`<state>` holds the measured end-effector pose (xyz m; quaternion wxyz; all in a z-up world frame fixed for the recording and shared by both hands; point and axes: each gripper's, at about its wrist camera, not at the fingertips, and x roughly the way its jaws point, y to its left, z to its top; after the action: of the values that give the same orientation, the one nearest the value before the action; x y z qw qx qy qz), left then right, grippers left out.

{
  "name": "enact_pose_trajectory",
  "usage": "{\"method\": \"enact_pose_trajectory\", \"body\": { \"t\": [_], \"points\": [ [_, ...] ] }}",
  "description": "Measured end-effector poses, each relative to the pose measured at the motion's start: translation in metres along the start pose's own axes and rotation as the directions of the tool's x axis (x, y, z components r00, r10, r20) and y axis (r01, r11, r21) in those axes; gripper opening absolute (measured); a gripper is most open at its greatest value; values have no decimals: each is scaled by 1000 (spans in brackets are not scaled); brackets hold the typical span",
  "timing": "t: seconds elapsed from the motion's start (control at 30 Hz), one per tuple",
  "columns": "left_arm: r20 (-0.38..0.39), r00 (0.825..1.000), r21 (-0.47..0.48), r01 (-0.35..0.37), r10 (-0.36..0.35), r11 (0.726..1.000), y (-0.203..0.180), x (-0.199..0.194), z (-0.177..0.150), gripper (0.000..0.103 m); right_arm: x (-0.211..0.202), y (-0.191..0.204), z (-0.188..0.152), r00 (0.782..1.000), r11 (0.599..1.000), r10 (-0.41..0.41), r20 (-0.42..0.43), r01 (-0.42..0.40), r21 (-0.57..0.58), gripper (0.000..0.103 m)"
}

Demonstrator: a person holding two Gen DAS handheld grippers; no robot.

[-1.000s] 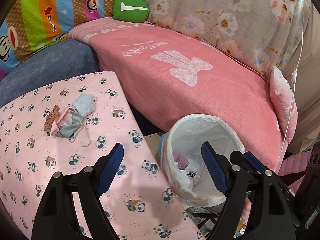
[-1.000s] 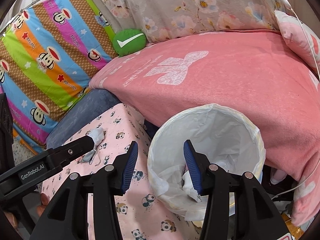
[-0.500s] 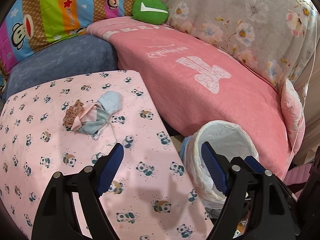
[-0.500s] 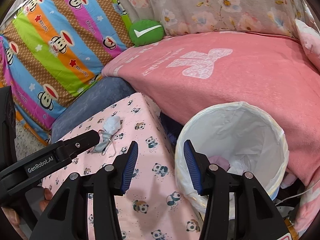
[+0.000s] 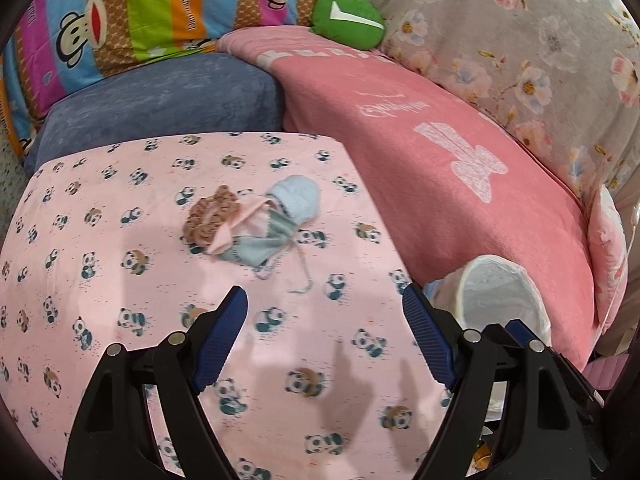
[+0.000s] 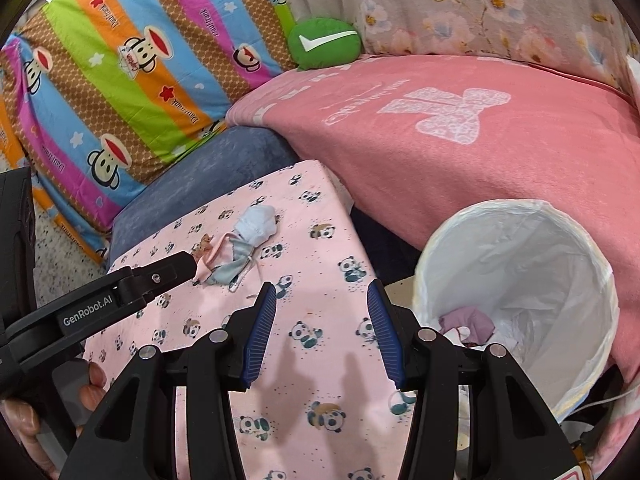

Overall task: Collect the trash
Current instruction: 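Return both tools to the beige scrunchie and pink cloth on the table, then grasp the beige scrunchie with the left tool while the right tool grasps the pink cloth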

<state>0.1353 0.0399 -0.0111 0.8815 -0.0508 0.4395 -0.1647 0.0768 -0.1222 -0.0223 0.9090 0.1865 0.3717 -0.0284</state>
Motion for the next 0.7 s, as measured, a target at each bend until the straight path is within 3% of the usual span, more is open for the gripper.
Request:
{"method": "enact_pose_trajectory", "body": {
  "t": [0.37,0.6,0.7],
  "points": [
    [-20,997,-63,-72,71,995,66,23,17,76,56,52,1,997,996,43,-62,-47,-72,49],
    [-52,996,-55,-69,66,996,87,57,35,74,99,81,9,994,992,50,-94,-60,-109,49],
    [-75,996,-44,-57,54,997,91,74,42,67,113,86,13,994,992,48,-102,-60,-115,49]
  ]
}}
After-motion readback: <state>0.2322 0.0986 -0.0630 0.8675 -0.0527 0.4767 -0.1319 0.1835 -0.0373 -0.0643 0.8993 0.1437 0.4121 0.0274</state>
